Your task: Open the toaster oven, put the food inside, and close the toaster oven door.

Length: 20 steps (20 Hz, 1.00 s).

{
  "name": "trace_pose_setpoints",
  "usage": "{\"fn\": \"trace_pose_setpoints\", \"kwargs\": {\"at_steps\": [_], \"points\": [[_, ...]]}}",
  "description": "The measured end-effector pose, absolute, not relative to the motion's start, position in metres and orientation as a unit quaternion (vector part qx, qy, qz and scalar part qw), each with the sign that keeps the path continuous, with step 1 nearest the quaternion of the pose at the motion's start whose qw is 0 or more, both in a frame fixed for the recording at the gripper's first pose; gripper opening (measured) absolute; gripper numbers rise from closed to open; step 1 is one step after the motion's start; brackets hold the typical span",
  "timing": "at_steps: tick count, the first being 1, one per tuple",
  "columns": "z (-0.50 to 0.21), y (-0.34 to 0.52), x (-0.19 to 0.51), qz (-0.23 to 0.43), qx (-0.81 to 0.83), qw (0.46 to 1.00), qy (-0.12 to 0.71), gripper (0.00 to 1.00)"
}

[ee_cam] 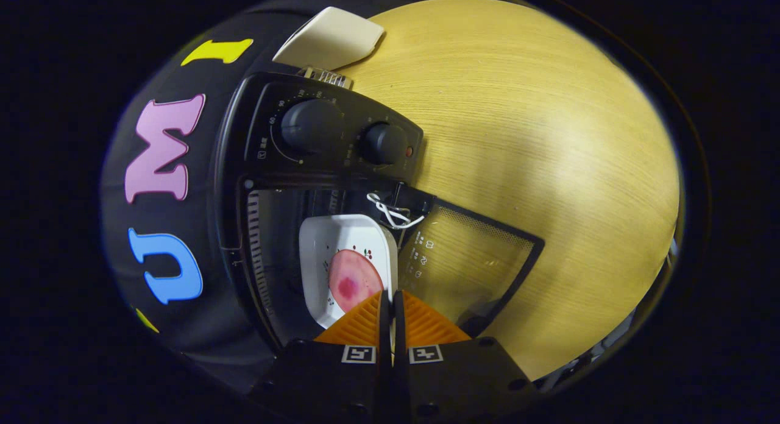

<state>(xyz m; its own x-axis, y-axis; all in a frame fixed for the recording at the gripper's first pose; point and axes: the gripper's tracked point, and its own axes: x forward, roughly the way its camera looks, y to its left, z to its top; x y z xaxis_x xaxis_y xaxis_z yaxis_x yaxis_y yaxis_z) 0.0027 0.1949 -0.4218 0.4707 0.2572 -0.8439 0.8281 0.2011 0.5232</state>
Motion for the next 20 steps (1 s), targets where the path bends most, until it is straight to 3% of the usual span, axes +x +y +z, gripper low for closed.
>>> {"fn": "trace_pose_setpoints", "kwargs": {"at_steps": [9, 13, 14, 17, 18, 20], "points": [[-0.425, 0.215, 0.030, -0.316, 0.622, 0.589, 0.408, 0.05], [-0.425, 0.228, 0.036, -0.310, 0.657, 0.563, 0.394, 0.08], [-0.418, 0.226, 0.035, -0.305, 0.671, 0.554, 0.386, 0.15], [-0.413, 0.236, 0.027, -0.273, 0.675, 0.547, 0.413, 0.56], [-0.412, 0.234, 0.023, -0.264, 0.664, 0.556, 0.424, 0.76], [-0.404, 0.229, 0.008, -0.250, 0.640, 0.570, 0.452, 0.99]]}}
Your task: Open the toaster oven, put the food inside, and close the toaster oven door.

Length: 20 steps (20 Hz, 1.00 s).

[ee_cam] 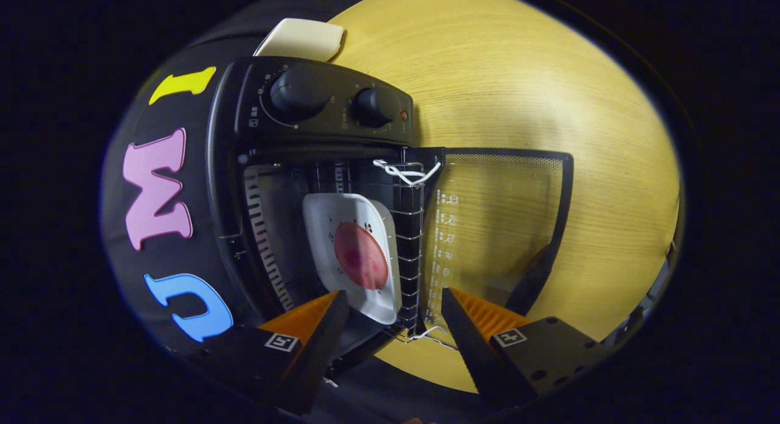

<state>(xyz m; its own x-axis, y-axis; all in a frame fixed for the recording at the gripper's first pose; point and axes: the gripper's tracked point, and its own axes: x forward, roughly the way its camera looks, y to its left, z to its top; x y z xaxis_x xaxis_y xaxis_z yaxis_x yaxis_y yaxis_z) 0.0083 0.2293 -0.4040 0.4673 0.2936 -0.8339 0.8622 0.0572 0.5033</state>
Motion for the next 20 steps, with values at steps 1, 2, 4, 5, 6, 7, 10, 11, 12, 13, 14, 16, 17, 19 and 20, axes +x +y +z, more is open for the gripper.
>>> {"fn": "trace_pose_setpoints", "kwargs": {"at_steps": [1, 2, 4, 5, 6, 7, 10, 11, 12, 13, 14, 16, 17, 19, 20], "points": [[-0.398, 0.233, 0.002, -0.234, 0.634, 0.570, 0.467, 0.99], [-0.389, 0.234, -0.002, -0.213, 0.629, 0.572, 0.482, 0.99], [-0.375, 0.236, -0.017, -0.162, 0.592, 0.598, 0.515, 0.99], [-0.369, 0.233, -0.027, -0.141, 0.567, 0.616, 0.528, 0.98], [-0.365, 0.230, -0.035, -0.124, 0.544, 0.630, 0.541, 0.99], [-0.362, 0.230, -0.043, -0.108, 0.525, 0.640, 0.550, 0.99], [-0.353, 0.220, -0.061, -0.069, 0.471, 0.682, 0.556, 0.99], [-0.350, 0.215, -0.065, -0.059, 0.447, 0.702, 0.551, 0.99], [-0.350, 0.211, -0.067, -0.048, 0.417, 0.725, 0.546, 0.99], [-0.349, 0.207, -0.068, -0.034, 0.381, 0.750, 0.540, 0.99], [-0.348, 0.201, -0.068, -0.019, 0.337, 0.777, 0.531, 0.99], [-0.344, 0.186, -0.063, 0.008, 0.238, 0.830, 0.504, 0.99], [-0.340, 0.181, -0.060, 0.020, 0.191, 0.855, 0.482, 0.99], [-0.334, 0.175, -0.057, 0.039, 0.105, 0.889, 0.444, 0.99], [-0.333, 0.176, -0.059, 0.050, 0.079, 0.896, 0.434, 0.99]]}}
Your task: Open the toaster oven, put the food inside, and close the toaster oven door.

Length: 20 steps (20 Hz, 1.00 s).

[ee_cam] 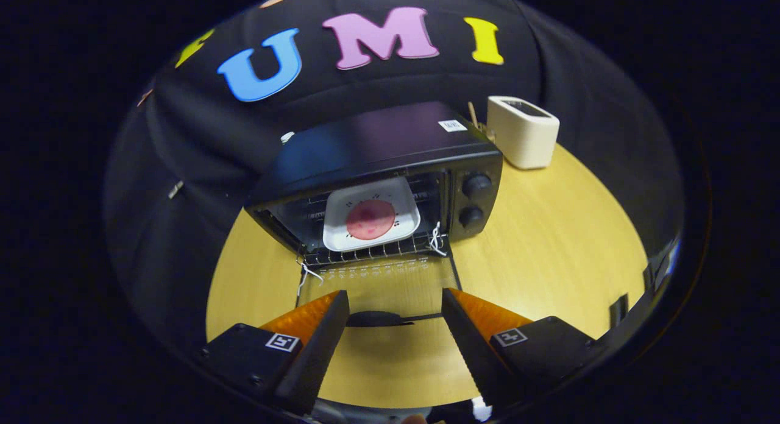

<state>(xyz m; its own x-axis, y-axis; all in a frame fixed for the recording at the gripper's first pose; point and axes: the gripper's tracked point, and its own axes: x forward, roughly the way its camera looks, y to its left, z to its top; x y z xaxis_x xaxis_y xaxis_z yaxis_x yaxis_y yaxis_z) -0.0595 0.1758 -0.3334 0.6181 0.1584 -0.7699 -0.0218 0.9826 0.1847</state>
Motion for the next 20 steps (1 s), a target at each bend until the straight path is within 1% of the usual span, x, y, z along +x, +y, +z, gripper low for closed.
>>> {"fn": "trace_pose_setpoints", "kwargs": {"at_steps": [3, 5, 12, 16, 20], "points": [[-0.339, 0.186, -0.071, 0.069, 0.057, 0.900, 0.427, 0.99], [-0.352, 0.189, -0.080, 0.077, 0.044, 0.895, 0.436, 0.99], [-0.424, 0.215, -0.125, 0.100, 0.041, 0.837, 0.536, 0.99], [-0.455, 0.226, -0.135, 0.084, 0.048, 0.807, 0.582, 0.99], [-0.471, 0.233, -0.129, 0.056, 0.054, 0.796, 0.600, 0.99]]}}
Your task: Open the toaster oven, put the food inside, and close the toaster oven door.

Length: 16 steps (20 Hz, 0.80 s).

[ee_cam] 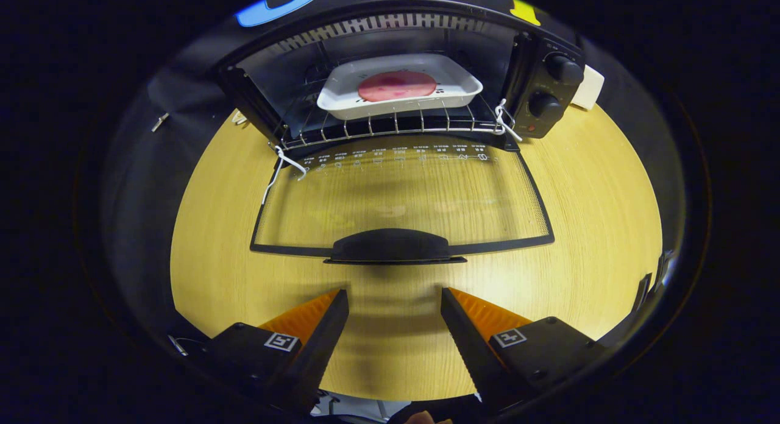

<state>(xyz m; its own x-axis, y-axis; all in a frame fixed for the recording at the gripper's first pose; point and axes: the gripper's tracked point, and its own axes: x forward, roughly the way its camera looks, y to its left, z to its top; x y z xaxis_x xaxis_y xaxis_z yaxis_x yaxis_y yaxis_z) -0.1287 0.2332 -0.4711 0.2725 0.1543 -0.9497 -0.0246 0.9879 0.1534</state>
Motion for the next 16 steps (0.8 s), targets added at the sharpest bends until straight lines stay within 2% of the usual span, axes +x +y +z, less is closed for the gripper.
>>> {"fn": "trace_pose_setpoints", "kwargs": {"at_steps": [5, 16], "points": [[-0.481, 0.233, -0.110, 0.013, 0.049, 0.791, 0.609, 0.98], [-0.441, 0.226, -0.106, 0.050, 0.015, 0.845, 0.533, 0.98]]}}
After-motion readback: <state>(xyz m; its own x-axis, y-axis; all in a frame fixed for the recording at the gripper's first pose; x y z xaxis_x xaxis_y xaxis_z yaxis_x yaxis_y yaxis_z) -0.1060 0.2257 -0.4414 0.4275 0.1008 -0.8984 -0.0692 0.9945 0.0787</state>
